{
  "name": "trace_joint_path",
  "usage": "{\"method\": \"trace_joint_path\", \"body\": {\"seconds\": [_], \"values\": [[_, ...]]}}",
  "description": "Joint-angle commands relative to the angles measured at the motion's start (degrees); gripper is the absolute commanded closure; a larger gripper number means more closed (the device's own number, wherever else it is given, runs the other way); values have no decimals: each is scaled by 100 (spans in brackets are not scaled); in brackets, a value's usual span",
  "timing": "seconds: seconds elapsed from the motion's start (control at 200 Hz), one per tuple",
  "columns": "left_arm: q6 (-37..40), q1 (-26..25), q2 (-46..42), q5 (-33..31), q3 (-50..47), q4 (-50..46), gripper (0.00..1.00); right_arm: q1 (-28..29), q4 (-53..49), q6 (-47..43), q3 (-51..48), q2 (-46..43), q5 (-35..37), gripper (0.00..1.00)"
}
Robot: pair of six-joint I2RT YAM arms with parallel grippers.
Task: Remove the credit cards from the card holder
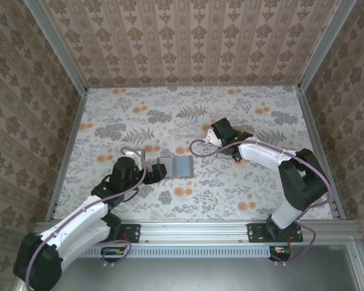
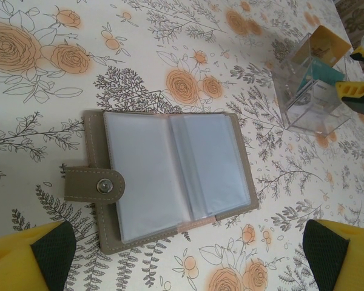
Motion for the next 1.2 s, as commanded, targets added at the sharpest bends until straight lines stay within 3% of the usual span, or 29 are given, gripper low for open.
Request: {"method": "trace_joint_path", "body": {"seconds": [0.0,0.235,0.37,0.64,0.84,0.915,1.195], "values": [[-26,30,-103,-59,-72,-101,0,14,-128,761,172,-338,238,55],[-13,38,35,-13,-58,-48,9,384,-881,2892,345,-1257,-368,55],[68,47,95,6,-23,-96,20,609,-1082,4241,309,-1516,-816,55],[-43,-3,193,137,-104,-174,36,1249,-200,6348,-384,-1775,-1551,62],[-132,-133,325,9,-65,-292,45,1557,500,7134,-733,-1181,-2032,67],[-145,-159,470,-20,-23,-278,48,1607,626,7285,-708,-840,-2187,73],[-84,-277,1263,-247,310,-211,52,1645,1000,7937,-665,97,-2448,84]]}}
